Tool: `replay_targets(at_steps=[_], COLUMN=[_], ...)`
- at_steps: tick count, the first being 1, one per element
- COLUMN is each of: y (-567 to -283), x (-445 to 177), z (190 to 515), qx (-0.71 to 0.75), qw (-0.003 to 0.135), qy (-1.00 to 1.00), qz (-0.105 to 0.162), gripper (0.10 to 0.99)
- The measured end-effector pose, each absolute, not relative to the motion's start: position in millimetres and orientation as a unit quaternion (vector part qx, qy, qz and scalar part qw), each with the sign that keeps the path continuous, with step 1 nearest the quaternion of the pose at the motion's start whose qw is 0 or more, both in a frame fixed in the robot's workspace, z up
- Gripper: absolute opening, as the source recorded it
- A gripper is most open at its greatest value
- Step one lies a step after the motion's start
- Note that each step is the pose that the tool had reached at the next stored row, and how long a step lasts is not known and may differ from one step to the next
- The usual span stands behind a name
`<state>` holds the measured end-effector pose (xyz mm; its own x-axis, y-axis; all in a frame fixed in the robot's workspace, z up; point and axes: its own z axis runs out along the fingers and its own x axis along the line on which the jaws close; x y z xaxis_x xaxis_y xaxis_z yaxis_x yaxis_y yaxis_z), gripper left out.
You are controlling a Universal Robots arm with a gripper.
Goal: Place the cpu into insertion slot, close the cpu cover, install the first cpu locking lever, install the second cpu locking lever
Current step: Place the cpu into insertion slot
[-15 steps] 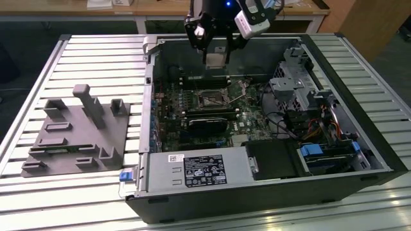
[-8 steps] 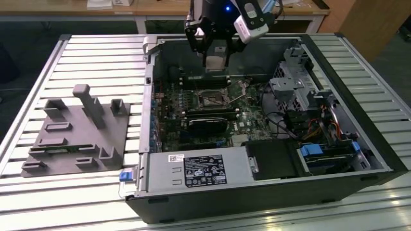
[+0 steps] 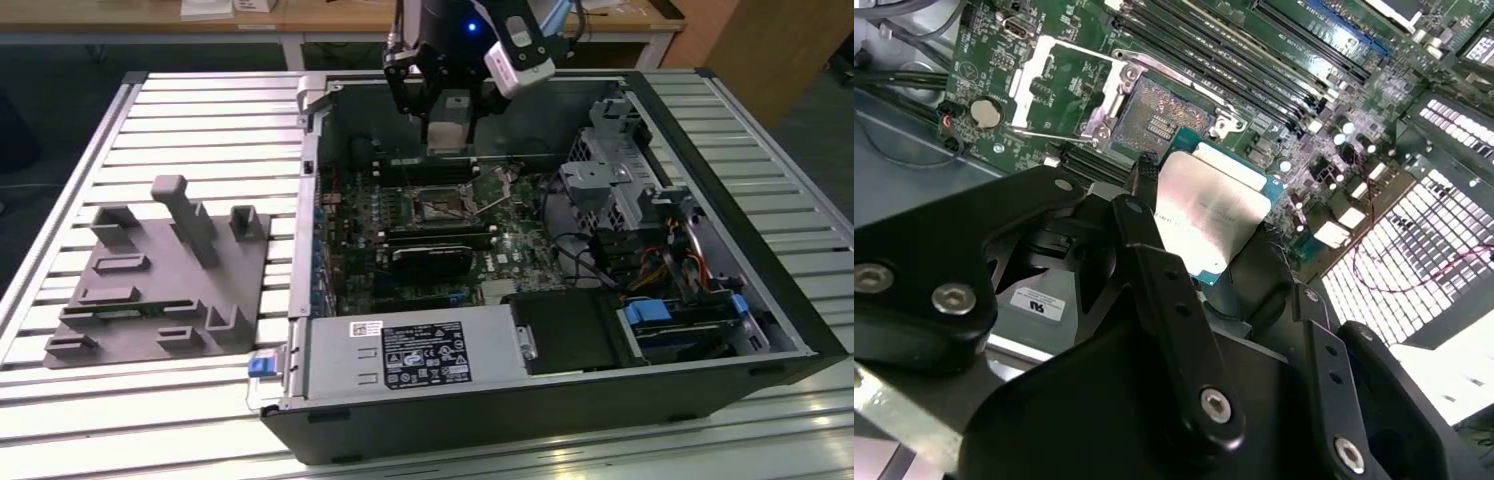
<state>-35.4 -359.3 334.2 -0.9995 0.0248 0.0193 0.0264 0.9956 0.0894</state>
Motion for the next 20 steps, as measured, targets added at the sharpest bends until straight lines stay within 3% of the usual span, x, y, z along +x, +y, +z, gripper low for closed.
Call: replay_targets(at_steps=[20], y=[-359.3], x=[-35.4], z=[309.9], qx=[-0.013], qw=[0.009], qy=[-0.999], qz=[-0.045], gripper=[0.537])
